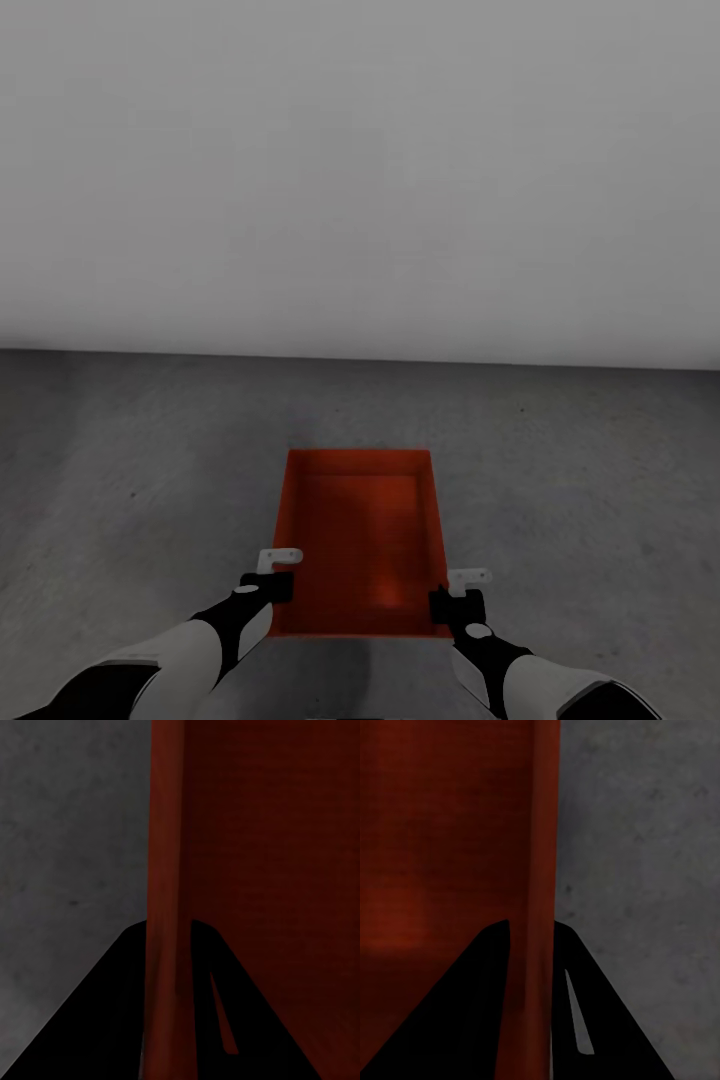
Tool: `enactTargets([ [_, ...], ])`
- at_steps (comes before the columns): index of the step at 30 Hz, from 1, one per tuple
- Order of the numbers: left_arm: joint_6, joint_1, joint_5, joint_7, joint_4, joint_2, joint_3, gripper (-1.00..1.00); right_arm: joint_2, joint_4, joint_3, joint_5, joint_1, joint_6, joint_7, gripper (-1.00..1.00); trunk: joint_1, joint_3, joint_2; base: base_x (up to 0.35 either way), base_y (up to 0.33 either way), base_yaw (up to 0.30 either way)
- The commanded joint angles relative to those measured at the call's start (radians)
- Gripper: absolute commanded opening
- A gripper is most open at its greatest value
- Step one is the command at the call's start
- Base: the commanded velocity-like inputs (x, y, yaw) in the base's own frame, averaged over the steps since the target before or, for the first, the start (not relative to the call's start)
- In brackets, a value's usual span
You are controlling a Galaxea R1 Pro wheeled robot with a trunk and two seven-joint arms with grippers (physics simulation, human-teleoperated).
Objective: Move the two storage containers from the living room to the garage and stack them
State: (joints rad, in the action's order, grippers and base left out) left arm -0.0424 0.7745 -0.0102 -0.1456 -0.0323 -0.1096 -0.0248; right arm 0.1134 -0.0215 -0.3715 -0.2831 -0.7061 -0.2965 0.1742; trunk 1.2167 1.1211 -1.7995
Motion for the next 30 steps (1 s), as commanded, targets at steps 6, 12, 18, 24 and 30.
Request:
enactTargets([
  [6, -0.004, 0.000, 0.001, -0.015, 0.003, 0.041, -0.033, -1.00, 0.000, 0.002, 0.045, 0.004, -0.001, -0.044, 0.001, -1.00, 0.023, 0.019, -0.043, 0.000, 0.000, 0.000],
  [12, -0.004, 0.000, 0.001, -0.015, 0.003, 0.041, -0.033, -1.00, 0.000, 0.002, 0.045, 0.004, -0.001, -0.044, 0.001, -1.00, 0.046, 0.038, -0.085, 0.000, 0.000, 0.000],
  [18, -0.004, 0.000, 0.002, -0.015, 0.003, 0.041, -0.033, -1.00, 0.000, 0.002, 0.045, 0.004, -0.001, -0.044, 0.001, -1.00, 0.069, 0.057, -0.127, 0.000, 0.000, 0.000],
  [24, -0.004, 0.000, 0.003, -0.015, 0.003, 0.041, -0.033, -1.00, 0.000, 0.002, 0.045, 0.004, -0.001, -0.043, 0.001, -1.00, 0.092, 0.076, -0.169, 0.000, 0.000, 0.000],
  [30, -0.004, 0.000, 0.003, -0.015, 0.003, 0.041, -0.033, -1.00, 0.000, 0.002, 0.045, 0.004, -0.001, -0.043, 0.001, -1.00, 0.115, 0.095, -0.211, 0.000, 0.000, 0.000],
])
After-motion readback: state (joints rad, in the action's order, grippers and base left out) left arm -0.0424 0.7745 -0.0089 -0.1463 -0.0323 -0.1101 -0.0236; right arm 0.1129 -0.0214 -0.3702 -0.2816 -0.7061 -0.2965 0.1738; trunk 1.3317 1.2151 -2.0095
